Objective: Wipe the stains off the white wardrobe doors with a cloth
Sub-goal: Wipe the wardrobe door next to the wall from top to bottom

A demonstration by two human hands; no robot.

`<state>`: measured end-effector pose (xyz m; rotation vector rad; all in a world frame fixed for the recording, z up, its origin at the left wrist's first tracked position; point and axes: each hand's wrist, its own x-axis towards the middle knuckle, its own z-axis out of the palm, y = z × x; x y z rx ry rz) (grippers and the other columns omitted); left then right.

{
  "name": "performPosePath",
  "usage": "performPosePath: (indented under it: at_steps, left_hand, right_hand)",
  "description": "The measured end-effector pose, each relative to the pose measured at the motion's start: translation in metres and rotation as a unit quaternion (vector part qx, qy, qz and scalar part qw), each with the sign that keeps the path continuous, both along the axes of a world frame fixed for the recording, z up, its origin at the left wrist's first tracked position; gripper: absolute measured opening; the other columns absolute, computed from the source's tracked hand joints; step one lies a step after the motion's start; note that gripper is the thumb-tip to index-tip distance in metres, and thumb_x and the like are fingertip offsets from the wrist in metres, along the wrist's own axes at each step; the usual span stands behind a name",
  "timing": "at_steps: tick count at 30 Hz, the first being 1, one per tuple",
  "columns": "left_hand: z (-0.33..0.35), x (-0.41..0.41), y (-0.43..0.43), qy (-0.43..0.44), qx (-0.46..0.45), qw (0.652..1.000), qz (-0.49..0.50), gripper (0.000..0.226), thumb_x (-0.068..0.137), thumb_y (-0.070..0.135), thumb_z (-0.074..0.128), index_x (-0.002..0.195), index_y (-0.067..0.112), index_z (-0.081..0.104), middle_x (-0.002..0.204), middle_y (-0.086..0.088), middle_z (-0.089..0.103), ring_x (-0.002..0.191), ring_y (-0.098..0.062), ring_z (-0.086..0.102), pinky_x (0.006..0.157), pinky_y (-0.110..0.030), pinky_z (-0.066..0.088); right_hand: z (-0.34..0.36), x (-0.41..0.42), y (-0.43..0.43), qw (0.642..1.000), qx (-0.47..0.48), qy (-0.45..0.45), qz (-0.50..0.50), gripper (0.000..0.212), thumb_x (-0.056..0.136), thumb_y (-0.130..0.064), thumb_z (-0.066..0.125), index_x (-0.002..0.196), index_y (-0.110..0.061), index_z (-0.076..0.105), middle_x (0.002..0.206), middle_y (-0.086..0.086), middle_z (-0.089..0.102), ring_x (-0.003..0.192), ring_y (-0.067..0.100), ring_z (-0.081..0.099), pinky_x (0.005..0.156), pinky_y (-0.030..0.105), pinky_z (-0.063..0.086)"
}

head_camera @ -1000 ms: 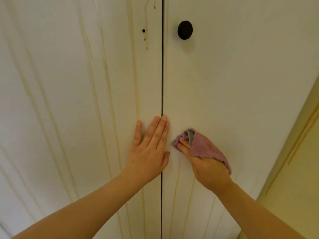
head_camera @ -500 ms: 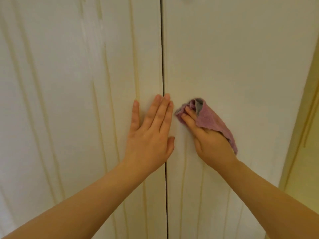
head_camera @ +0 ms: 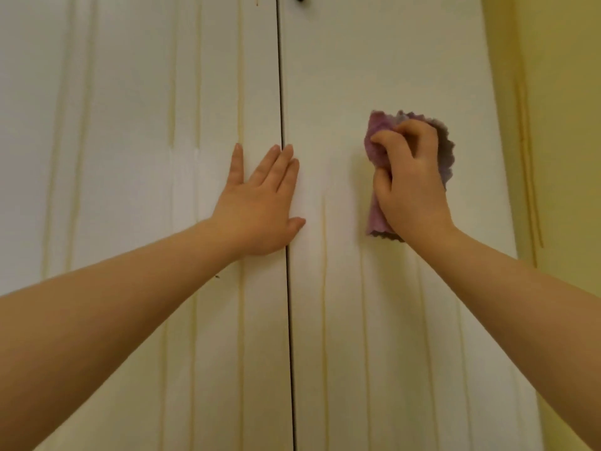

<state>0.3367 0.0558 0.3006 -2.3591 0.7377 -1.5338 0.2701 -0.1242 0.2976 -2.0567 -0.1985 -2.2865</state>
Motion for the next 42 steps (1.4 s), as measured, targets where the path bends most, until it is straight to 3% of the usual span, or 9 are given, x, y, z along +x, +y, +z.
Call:
performPosePath:
  at_steps: [5,13,19,22,26,31,33,36,42]
  left_hand:
    - [-0.001,0.004,-0.003,0.029,0.010,0.999,0.019,0.081,0.096,0.056,0.018,0.145,0.009,-0.025,0.152,-0.007,-0.032,0.141,-0.019,-0.028,0.109,-0.055,-0.019]
    - [-0.002,0.003,-0.002,0.030,0.005,1.000,-0.002,0.086,0.094,0.058,0.024,0.145,0.010,-0.025,0.153,-0.007,-0.031,0.141,-0.019,-0.028,0.111,-0.055,-0.018]
    - [-0.001,0.006,0.000,0.032,0.004,0.999,-0.020,0.085,0.094,0.057,0.026,0.146,0.010,-0.024,0.153,-0.006,-0.030,0.141,-0.018,-0.027,0.112,-0.054,-0.017]
    - [-0.002,0.007,0.001,0.033,-0.001,0.999,-0.025,0.086,0.093,0.058,0.026,0.146,0.011,-0.024,0.153,-0.006,-0.030,0.141,-0.017,-0.027,0.112,-0.055,-0.016]
    - [-0.002,0.007,0.000,0.032,-0.004,0.999,-0.024,0.088,0.092,0.058,0.027,0.147,0.010,-0.022,0.154,-0.006,-0.029,0.141,-0.018,-0.026,0.112,-0.055,-0.016]
    - [-0.003,0.008,-0.001,0.030,-0.011,0.999,-0.028,0.088,0.092,0.059,0.027,0.147,0.011,-0.022,0.154,-0.005,-0.028,0.142,-0.017,-0.025,0.110,-0.055,-0.019]
    - [-0.003,0.008,0.000,0.030,-0.012,0.999,-0.029,0.087,0.092,0.059,0.027,0.147,0.011,-0.021,0.154,-0.005,-0.028,0.142,-0.016,-0.025,0.110,-0.055,-0.020]
    - [-0.003,0.007,0.001,0.027,-0.009,0.999,-0.031,0.086,0.092,0.058,0.027,0.148,0.011,-0.020,0.155,-0.005,-0.027,0.142,-0.016,-0.025,0.111,-0.055,-0.018]
    - [-0.005,0.006,-0.004,0.019,-0.022,0.999,-0.029,0.087,0.093,0.056,0.030,0.148,0.010,-0.018,0.155,-0.006,-0.025,0.143,-0.019,-0.023,0.111,-0.050,-0.019]
  right_hand:
    - [-0.004,0.001,-0.006,0.995,0.082,-0.041,0.048,0.022,0.085,0.001,0.054,0.105,-0.002,0.064,0.117,0.021,0.040,0.092,-0.001,0.025,0.086,-0.008,0.015]
    - [0.025,0.025,0.021,1.000,0.010,-0.020,-0.016,0.027,0.083,0.001,0.052,0.108,0.000,0.060,0.108,0.019,0.052,0.094,0.030,0.054,0.079,0.022,0.039]
    - [0.024,0.041,0.028,0.995,0.026,0.096,0.007,0.032,0.095,-0.003,0.039,0.120,-0.005,0.058,0.124,0.007,0.058,0.115,0.017,0.050,0.089,0.009,0.025]
    - [-0.001,0.041,0.027,0.994,-0.029,0.102,-0.027,0.042,0.090,0.004,0.042,0.130,-0.005,0.052,0.135,0.008,0.051,0.128,0.020,0.044,0.096,0.000,0.006]
    - [-0.039,0.037,0.015,0.982,-0.116,0.140,-0.060,0.045,0.081,-0.002,0.042,0.123,-0.002,0.058,0.125,0.014,0.059,0.114,0.030,0.057,0.101,0.014,0.017]
    - [-0.003,0.035,0.022,0.984,-0.054,0.162,-0.057,0.053,0.091,0.004,0.036,0.142,-0.013,0.035,0.147,0.001,0.036,0.138,0.014,0.026,0.091,-0.002,-0.002]
    - [-0.018,0.036,0.026,0.980,-0.093,0.161,-0.075,0.057,0.080,0.004,0.045,0.136,-0.003,0.043,0.138,0.011,0.047,0.131,0.022,0.039,0.096,0.001,0.005]
    - [-0.043,0.029,0.019,0.975,-0.143,0.158,-0.068,0.044,0.075,-0.005,0.045,0.115,-0.003,0.064,0.113,0.016,0.066,0.100,0.032,0.064,0.083,0.030,0.051]
    - [-0.004,0.029,0.020,0.984,-0.053,0.123,-0.121,0.048,0.085,-0.001,0.034,0.128,-0.008,0.054,0.134,0.011,0.052,0.121,0.029,0.049,0.094,0.027,0.029]
